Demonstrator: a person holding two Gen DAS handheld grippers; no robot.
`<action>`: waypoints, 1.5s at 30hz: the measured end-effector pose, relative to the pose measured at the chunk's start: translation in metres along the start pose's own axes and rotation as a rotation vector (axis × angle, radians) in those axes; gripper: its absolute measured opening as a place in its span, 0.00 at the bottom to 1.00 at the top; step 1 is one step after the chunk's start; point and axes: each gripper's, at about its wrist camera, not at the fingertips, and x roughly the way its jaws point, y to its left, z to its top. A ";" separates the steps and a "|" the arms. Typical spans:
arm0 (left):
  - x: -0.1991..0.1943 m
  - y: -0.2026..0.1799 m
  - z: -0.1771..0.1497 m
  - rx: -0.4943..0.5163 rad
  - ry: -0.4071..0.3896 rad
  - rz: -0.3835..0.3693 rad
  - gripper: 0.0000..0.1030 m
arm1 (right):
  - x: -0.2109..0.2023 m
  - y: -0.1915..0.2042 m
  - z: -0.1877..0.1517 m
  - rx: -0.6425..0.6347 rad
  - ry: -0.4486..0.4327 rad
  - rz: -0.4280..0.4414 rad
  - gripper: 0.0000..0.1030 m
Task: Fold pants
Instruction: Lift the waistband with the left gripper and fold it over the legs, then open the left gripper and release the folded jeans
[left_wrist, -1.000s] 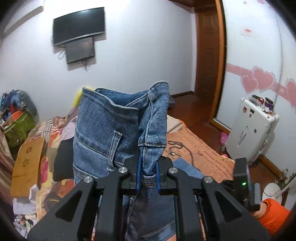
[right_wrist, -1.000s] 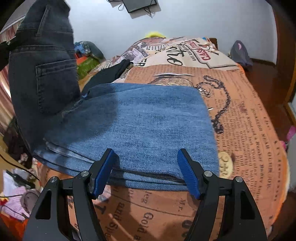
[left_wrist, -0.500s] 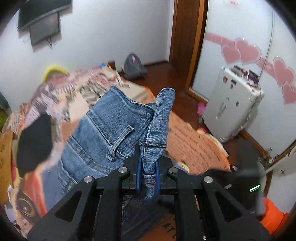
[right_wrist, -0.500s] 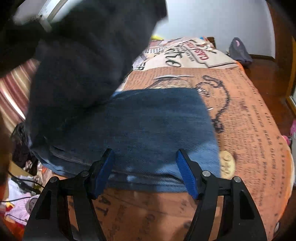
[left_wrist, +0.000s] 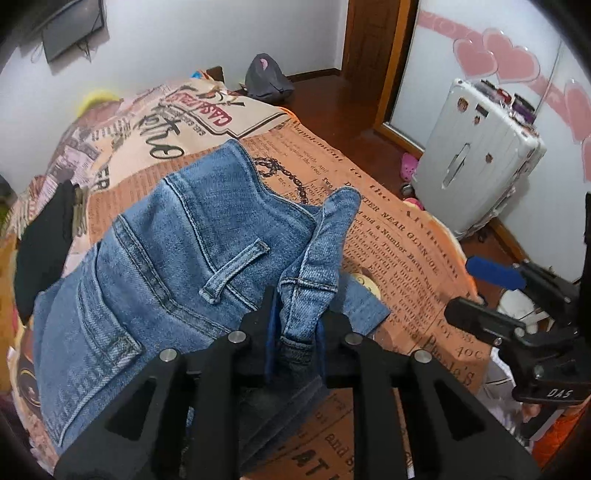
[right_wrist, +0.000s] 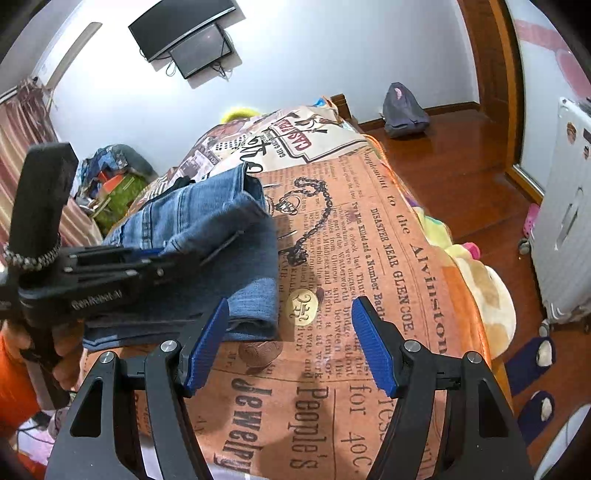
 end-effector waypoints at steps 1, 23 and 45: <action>-0.001 -0.002 -0.001 0.004 -0.002 -0.007 0.33 | -0.001 0.000 -0.002 -0.002 -0.002 -0.001 0.64; -0.078 0.209 0.004 -0.200 -0.108 0.297 0.70 | 0.029 0.066 -0.010 -0.125 0.081 0.107 0.66; -0.020 0.272 -0.106 -0.182 0.023 0.224 0.72 | 0.120 0.086 0.023 -0.233 0.219 0.027 0.72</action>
